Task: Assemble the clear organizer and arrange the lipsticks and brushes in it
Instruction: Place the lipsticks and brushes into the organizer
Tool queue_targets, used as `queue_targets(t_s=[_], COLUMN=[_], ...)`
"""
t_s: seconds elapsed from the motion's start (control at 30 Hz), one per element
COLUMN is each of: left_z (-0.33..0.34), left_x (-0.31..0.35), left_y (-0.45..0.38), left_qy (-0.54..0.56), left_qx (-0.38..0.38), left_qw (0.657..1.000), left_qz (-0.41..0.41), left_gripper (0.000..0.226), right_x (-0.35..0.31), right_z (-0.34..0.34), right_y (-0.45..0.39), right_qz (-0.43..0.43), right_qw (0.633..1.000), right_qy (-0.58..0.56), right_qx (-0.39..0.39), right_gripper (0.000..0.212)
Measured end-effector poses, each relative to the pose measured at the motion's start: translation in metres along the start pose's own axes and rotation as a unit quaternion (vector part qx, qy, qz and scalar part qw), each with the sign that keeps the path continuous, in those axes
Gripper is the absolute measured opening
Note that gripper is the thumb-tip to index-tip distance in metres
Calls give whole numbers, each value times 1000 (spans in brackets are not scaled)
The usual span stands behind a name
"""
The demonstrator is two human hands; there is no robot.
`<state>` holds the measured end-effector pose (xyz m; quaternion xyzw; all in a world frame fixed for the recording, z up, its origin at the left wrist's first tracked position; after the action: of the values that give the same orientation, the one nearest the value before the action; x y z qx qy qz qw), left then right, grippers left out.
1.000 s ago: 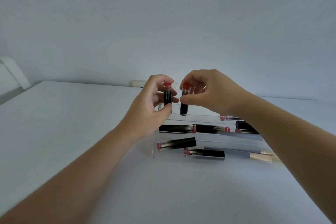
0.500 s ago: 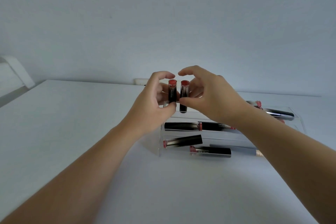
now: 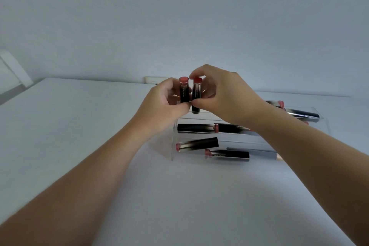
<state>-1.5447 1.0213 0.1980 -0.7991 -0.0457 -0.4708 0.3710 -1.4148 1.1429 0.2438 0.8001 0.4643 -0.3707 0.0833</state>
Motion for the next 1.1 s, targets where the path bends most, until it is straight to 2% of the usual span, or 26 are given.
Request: queue_targets(t_s=[0.2,0.47,0.57,0.73,0.9,1.1], left_z=[-2,-4,-4,-2,1,6], left_x=[-1,-2,-3,0,2,-1], left_y=[1,2,2,2,4,4], left_qy=[24,46,55,79,99,112], left_qx=[-9,-18,-23,-36,-30,-23], left_qw=[999,998,998,996,994,993], left_qz=[-21,-29,-29,-19,-23,-39], left_gripper=[34,35,43,47,46,46], right_x=[4,4,7,23,44,52], right_z=[3,2,-8,-53,-95,-102], right_y=[3,5,5,5,7,10], right_qz=[-4,-4,1,40,113,125], right_qw=[1000,999,999,991,961,954], right_qy=[-23,-21,-16,79,188,219], right_qx=[-6,-27,-43,-96,-170,-163], right_gripper=[40,63,67,44,24,15])
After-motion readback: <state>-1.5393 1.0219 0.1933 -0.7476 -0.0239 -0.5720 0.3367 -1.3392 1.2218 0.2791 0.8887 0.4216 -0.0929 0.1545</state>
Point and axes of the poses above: each hand's wrist, its own y-axis away from the middle knuckle, its own z-axis out of the palm, x = y × z, the point moved 1 cm from there along -y, towards the middle knuckle, and after that the axes turned 15 degrees about z, right-handed, at the moved point
